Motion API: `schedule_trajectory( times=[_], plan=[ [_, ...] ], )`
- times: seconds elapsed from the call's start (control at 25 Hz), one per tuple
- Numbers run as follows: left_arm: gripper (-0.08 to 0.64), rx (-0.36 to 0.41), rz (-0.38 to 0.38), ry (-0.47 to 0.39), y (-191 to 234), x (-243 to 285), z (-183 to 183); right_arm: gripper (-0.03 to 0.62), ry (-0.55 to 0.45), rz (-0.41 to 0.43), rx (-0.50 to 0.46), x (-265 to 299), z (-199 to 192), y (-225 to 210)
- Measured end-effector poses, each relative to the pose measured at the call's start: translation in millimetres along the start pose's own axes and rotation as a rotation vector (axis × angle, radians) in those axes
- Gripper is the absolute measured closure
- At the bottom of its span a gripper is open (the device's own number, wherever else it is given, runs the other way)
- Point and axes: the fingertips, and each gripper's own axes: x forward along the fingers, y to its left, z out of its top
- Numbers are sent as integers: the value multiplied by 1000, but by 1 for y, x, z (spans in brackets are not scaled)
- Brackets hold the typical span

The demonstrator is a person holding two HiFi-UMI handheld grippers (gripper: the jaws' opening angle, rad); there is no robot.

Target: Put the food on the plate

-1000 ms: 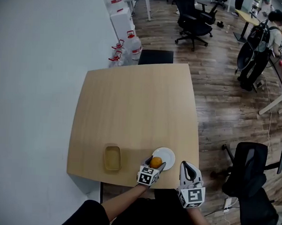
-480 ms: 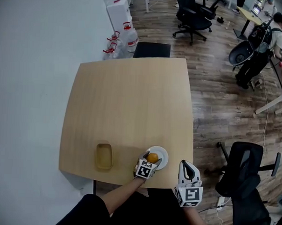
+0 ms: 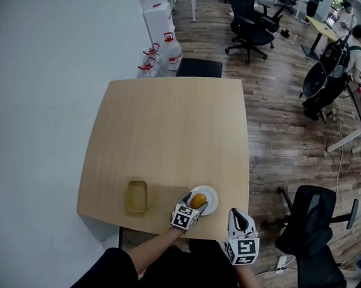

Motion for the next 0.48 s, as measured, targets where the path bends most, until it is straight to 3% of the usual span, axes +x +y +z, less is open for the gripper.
schedule_trajectory(
  times=[0.16, 0.28, 0.48],
  plan=[
    [218, -40, -33, -86, -14, -38, 14, 532, -42, 35, -7, -14, 7, 15],
    [218, -26, -37, -153, -27, -78, 28, 532, -124, -22, -3, -38, 21, 23],
    [220, -99, 12, -381, -41, -174, 50, 532, -156, -48, 8, -75, 16, 54]
  ],
)
